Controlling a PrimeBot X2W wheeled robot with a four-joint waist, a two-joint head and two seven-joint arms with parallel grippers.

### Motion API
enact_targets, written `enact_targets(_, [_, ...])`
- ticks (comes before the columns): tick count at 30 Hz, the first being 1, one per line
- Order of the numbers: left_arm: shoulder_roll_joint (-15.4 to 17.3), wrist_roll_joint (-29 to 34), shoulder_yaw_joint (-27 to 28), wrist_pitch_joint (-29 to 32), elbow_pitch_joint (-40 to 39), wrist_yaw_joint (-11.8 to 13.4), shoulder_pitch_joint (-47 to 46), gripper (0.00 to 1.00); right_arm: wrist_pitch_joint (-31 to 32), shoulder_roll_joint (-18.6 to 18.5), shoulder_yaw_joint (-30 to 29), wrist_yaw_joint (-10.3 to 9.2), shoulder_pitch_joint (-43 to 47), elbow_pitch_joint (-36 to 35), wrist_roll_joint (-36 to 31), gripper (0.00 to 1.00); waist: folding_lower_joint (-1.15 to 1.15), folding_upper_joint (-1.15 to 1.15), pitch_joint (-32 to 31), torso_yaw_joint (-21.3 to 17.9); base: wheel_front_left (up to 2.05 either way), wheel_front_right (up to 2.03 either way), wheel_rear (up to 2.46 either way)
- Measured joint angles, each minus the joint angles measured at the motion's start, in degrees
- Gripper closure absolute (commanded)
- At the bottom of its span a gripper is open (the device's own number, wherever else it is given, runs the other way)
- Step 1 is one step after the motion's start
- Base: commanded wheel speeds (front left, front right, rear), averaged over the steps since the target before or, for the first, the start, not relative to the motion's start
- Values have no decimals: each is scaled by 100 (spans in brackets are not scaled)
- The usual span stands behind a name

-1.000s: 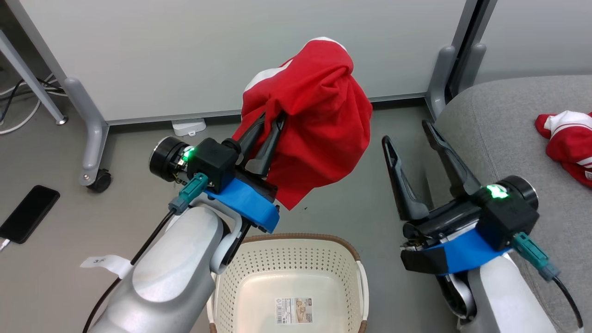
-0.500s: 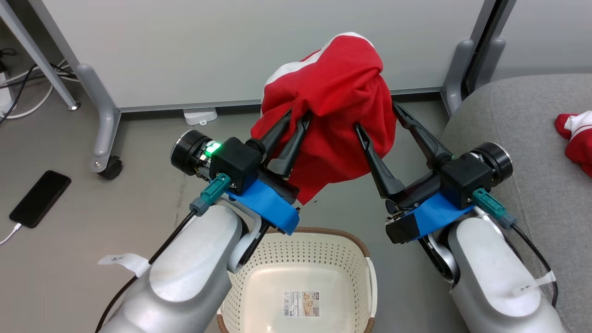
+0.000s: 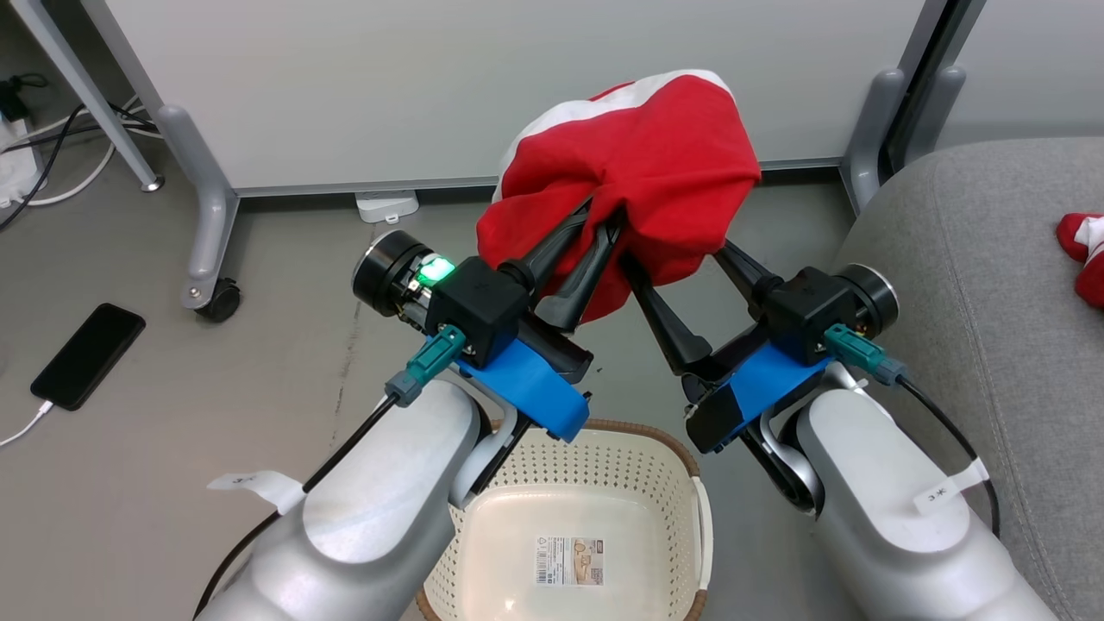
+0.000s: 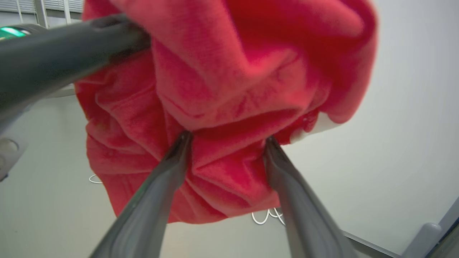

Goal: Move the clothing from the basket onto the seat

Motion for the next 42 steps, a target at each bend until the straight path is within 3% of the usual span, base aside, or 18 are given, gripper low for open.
enact_targets(2, [-1,0,-13,0,-9,-15,-3,100,0,2,54,0,-47,52,87,0,0,0,2,4,0,0,0])
enact_targets(3, [-2,1,-20,0,-11,-15,-5,100,-1,4,67,0,-64,90,125,63,0,0,-1,6,0,0,0])
enact_targets(4, [-2,1,-25,0,-14,-16,-5,100,0,3,82,0,-68,129,162,100,0,0,-6,8,0,0,0])
enact_targets(29, [9,-34,-66,0,32,-12,-5,100,0,-21,90,0,-22,36,360,100,-1,0,-110,-33,0,0,0])
enact_targets(30, [9,-35,-62,0,30,0,-5,57,0,-21,91,0,-14,31,363,100,-1,0,-111,-34,0,0,0])
enact_targets(31, [9,-35,-57,0,29,19,-5,0,0,-21,96,0,-6,26,363,100,-1,0,-112,-34,0,0,0])
enact_targets(42, [4,-16,9,-1,-36,43,-3,0,0,-40,102,0,2,-18,370,100,-1,0,-91,-28,0,0,0])
